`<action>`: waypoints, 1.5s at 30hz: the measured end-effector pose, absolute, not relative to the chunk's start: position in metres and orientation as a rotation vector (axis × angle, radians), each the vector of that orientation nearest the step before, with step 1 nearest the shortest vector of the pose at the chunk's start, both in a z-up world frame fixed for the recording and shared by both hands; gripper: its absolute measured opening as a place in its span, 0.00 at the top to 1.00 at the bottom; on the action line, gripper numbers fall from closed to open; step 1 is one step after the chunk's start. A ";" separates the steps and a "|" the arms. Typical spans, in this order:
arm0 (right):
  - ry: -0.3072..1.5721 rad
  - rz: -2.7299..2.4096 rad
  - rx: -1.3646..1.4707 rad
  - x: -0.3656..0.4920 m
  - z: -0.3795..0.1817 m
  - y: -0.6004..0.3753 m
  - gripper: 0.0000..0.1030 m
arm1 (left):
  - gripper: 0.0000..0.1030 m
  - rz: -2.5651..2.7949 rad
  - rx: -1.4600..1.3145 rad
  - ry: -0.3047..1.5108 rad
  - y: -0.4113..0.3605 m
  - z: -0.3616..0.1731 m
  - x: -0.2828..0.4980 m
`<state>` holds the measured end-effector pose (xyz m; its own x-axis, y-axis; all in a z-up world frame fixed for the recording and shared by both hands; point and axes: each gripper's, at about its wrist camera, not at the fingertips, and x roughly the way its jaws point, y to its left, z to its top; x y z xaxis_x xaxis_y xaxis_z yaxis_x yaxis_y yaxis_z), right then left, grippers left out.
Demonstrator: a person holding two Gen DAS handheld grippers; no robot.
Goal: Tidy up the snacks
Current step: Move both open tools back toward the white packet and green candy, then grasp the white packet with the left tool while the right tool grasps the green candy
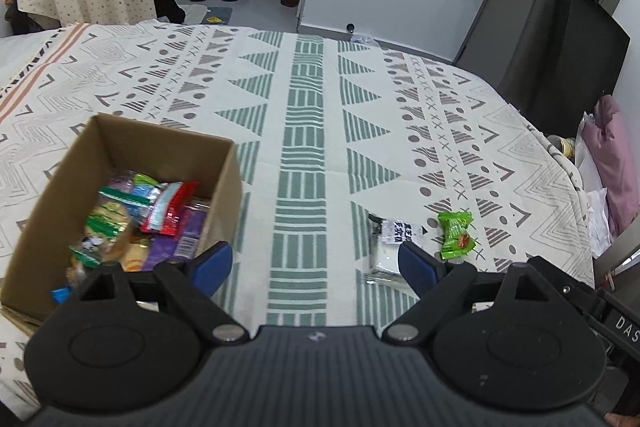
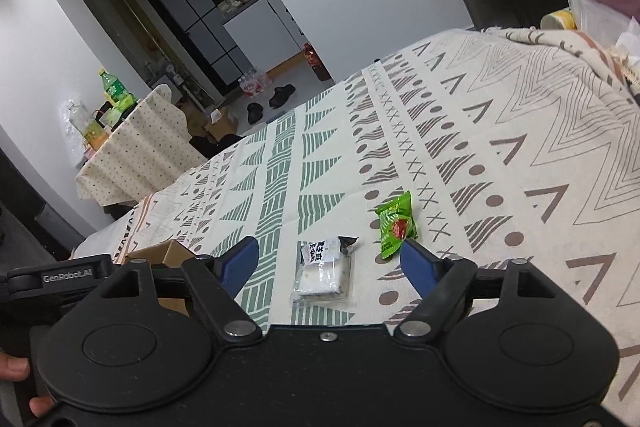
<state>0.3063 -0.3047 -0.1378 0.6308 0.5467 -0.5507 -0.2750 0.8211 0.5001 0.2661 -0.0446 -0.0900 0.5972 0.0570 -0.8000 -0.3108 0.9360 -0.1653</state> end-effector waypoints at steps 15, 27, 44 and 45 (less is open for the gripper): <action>0.844 0.472 0.425 0.332 -0.170 -0.304 0.00 | 0.10 0.233 -0.333 0.957 -0.055 -0.134 0.301; 0.905 0.409 0.455 0.357 -0.195 -0.306 0.12 | 0.12 0.138 -0.356 0.997 -0.078 -0.169 0.335; 0.906 0.367 0.484 0.386 -0.222 -0.302 0.27 | 0.49 0.103 -0.354 1.041 -0.092 -0.202 0.368; 0.905 0.369 0.474 0.388 -0.223 -0.299 0.27 | 0.54 0.104 -0.358 1.044 -0.090 -0.201 0.370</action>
<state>0.3875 -0.2989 -0.2229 0.5673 0.4951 -0.6581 -0.1065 0.8365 0.5375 0.3698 -0.0900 -0.2010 0.5034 -0.0845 -0.8599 -0.2523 0.9374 -0.2398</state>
